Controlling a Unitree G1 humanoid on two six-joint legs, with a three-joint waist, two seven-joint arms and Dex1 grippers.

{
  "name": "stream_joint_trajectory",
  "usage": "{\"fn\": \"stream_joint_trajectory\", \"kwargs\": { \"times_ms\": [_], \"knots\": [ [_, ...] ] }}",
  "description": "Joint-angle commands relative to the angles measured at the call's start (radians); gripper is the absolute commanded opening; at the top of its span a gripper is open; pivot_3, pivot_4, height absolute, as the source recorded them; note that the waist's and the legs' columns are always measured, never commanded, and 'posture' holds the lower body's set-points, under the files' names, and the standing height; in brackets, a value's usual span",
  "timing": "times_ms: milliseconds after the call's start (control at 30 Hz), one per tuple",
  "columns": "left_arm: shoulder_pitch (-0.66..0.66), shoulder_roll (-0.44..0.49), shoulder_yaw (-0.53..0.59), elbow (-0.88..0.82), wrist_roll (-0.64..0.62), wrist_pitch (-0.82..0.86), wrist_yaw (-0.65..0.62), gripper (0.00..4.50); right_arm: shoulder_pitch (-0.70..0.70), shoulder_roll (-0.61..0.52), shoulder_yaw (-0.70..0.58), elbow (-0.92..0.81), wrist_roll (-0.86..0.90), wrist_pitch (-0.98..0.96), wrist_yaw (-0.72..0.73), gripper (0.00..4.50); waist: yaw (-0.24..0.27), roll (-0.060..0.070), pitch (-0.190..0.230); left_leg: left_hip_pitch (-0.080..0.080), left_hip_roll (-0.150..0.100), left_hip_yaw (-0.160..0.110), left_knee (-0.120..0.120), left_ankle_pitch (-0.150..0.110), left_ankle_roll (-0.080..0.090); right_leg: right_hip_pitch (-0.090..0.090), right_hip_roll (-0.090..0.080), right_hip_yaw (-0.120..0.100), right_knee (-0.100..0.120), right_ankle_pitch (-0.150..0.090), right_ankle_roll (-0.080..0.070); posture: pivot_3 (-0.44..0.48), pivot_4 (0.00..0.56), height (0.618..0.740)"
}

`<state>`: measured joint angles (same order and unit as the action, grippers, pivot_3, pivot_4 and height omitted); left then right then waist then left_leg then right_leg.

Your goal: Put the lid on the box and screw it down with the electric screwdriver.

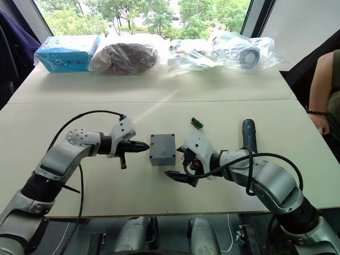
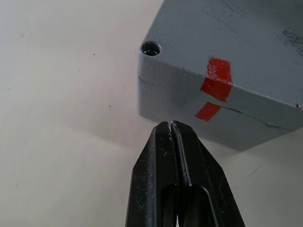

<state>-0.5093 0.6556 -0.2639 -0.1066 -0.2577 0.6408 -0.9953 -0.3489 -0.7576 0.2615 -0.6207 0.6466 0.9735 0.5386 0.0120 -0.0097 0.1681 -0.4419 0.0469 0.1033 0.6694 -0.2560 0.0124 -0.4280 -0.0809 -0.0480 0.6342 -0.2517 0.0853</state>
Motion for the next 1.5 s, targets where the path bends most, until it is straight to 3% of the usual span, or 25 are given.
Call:
{"fn": "stream_joint_trajectory", "kwargs": {
  "times_ms": [33, 333, 467, 733, 933, 1100, 1300, 1500],
  "knots": [
    [-0.029, -0.015, -0.006, -0.014, 0.007, -0.025, -0.009, 0.0, 0.01, 0.03, 0.006, -0.003, -0.029, -0.016, 0.002, 4.42, 0.0, 0.0, 0.0, 0.0, 0.0, 0.0, 0.0, 0.0, 0.0, 0.0, 0.0, 0.0, 0.0, 0.0, 0.0, 0.0, 0.15, 0.74],
    [-0.115, -0.122, -0.017, 0.156, 0.066, -0.116, 0.012, 0.0, 0.009, 0.162, -0.071, -0.035, 0.099, 0.135, -0.031, 4.42, 0.003, 0.0, 0.0, 0.0, 0.0, 0.0, 0.001, 0.0, 0.0, 0.001, 0.0, -0.001, 0.001, 0.0, 0.0, 0.0, 0.15, 0.74],
    [-0.14, -0.131, -0.004, 0.212, 0.089, -0.152, 0.017, 0.0, -0.003, 0.149, -0.113, -0.067, 0.12, 0.19, -0.05, 4.42, 0.0, 0.0, 0.0, -0.001, 0.0, 0.0, 0.009, -0.001, 0.002, 0.001, 0.0, -0.002, 0.006, 0.0, 0.0, 0.0, 0.15, 0.74],
    [-0.065, 0.04, 0.046, 0.149, 0.097, -0.151, -0.036, 0.0, -0.045, -0.016, -0.116, -0.064, 0.03, 0.094, 0.041, 4.42, -0.003, 0.0, 0.0, -0.001, 0.001, -0.002, 0.011, -0.002, 0.003, 0.0, -0.001, -0.002, 0.011, 0.0, 0.0, 0.0, 0.15, 0.74],
    [0.118, 0.172, 0.055, -0.134, -0.036, -0.011, -0.169, 0.0, -0.071, -0.017, 0.003, 0.069, -0.119, -0.07, 0.122, 4.42, -0.003, -0.001, 0.0, -0.001, 0.002, -0.001, 0.012, -0.002, 0.003, 0.0, -0.001, -0.001, 0.011, -0.001, -0.001, 0.0, 0.15, 0.74],
    [0.143, 0.118, 0.033, -0.185, -0.039, 0.035, -0.104, 0.0, -0.092, 0.018, 0.051, 0.135, -0.178, -0.137, 0.166, 4.42, 0.003, -0.001, 0.0, -0.001, 0.002, -0.002, 0.013, -0.002, 0.003, 0.001, -0.003, -0.001, 0.012, -0.001, -0.002, 0.0, 0.15, 0.74],
    [0.062, 0.006, 0.007, -0.083, 0.017, -0.009, -0.01, 0.0, -0.08, 0.034, 0.07, 0.118, -0.201, -0.143, 0.198, 4.42, 0.001, -0.001, 0.0, -0.001, 0.0, -0.002, 0.014, -0.002, 0.003, 0.001, -0.001, -0.001, 0.012, 0.0, 0.0, 0.0, 0.15, 0.74],
    [0.015, -0.032, 0.011, -0.016, 0.033, -0.039, 0.001, 0.0, -0.055, 0.041, 0.048, 0.076, -0.188, -0.102, 0.191, 4.42, 0.0, -0.001, 0.0, -0.001, 0.0, -0.001, 0.014, -0.002, 0.003, 0.001, -0.001, -0.001, 0.013, 0.0, 0.0, 0.0, 0.15, 0.74]
  ]
}}
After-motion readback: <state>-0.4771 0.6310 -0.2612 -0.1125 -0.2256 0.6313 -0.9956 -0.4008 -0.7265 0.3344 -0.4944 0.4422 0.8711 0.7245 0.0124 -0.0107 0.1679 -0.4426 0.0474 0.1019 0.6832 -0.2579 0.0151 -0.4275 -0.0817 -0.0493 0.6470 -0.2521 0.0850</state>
